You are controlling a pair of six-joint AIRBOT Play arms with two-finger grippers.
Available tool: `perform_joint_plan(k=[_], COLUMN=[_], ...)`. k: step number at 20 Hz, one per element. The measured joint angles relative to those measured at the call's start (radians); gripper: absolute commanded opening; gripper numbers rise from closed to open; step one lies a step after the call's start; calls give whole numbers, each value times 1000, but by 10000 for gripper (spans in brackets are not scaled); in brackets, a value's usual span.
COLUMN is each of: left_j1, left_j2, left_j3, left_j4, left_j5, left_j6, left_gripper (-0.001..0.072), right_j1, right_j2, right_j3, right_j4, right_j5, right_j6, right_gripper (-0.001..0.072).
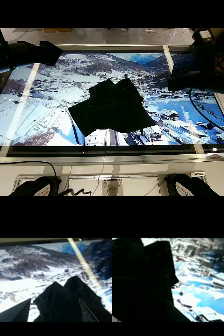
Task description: Fold the clothes and pants, and hang the long-sleeved shirts on hangers.
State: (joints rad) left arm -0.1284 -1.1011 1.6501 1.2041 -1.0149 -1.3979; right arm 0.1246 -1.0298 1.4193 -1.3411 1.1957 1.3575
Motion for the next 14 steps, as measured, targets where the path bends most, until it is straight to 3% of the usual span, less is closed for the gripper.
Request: perform_joint_plan(k=[5, 6, 8, 14], left_j1=[0, 0, 0, 0], left_j2=[0, 0, 0, -4], left_j3=[0, 0, 0, 0], left_j4=[0, 0, 0, 98], left_j5=[0, 0, 0, 0], left_j6=[0, 0, 0, 0], left_gripper=[700, 700, 700, 700], right_j1=[154, 206, 320, 642], right_j2=[-74, -99, -158, -363], right_j3=[-161, -196, -250, -294], right_j4=[106, 114, 118, 45], right_j5=[45, 28, -51, -412], right_j6=[-37, -55, -90, -132], right_gripper=[37, 92, 304, 282])
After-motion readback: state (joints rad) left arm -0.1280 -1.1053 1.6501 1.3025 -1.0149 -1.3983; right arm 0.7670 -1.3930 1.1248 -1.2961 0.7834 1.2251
